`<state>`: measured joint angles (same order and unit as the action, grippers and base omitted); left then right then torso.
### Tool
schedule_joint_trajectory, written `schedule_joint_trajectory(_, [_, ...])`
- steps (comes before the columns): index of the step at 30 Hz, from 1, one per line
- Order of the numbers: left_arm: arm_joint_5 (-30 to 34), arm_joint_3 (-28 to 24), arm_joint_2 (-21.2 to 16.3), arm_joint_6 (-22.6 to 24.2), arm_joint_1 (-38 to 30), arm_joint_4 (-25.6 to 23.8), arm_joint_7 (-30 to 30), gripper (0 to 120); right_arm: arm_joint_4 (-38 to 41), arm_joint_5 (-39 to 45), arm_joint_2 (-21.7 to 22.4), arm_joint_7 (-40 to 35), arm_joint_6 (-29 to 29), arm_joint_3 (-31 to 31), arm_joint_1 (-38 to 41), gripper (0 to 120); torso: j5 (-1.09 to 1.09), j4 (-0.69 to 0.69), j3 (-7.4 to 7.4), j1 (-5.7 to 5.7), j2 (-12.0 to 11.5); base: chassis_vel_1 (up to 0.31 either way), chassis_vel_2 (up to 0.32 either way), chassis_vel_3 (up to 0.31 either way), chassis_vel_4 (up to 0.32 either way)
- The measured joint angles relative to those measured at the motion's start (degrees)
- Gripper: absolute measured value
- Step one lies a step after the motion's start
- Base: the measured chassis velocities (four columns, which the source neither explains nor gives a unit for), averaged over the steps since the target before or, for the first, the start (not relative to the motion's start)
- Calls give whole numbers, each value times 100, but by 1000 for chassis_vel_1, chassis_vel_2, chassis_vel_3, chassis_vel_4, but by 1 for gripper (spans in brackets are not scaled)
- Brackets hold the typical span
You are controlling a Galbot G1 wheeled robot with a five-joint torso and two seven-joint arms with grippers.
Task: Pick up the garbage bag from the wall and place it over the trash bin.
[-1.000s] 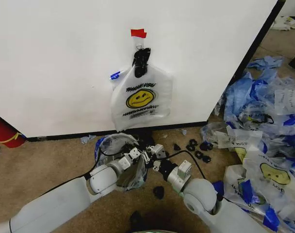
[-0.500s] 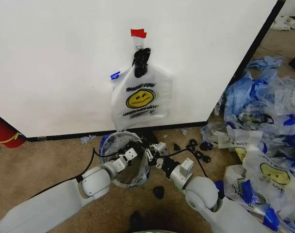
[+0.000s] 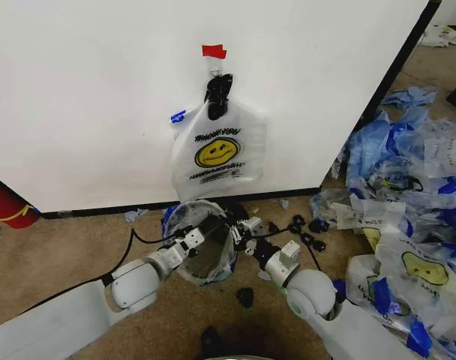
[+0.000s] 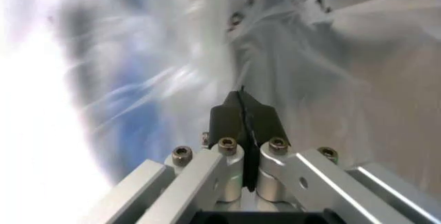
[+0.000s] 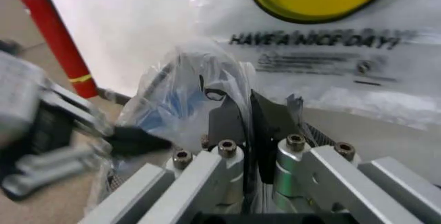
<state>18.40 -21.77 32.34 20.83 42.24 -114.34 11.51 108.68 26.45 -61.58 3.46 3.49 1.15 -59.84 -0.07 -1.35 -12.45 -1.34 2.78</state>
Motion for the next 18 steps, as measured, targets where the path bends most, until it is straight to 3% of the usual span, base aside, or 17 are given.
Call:
schedule_joint_trajectory(4, [107, 609, -296, -71, 320, -204, 7, 0, -48, 139, -3, 1, -11, -79, -27, 1, 2, 0, 0, 0, 0, 0, 0, 0, 0])
schedule_joint_trajectory(10, [255, 1963, -596, -166, 1128, -451, 2, 0, 92, 424, 7, -21, 38, -294, -86, 1, 2, 0, 0, 0, 0, 0, 0, 0, 0])
schedule_joint_trajectory(18, [363, 2626, -488, -234, 1628, -416, 117, 0, 573, 941, 33, -162, 209, -509, -429, 1, 1, 0, 1, 0, 0, 0, 0, 0, 0])
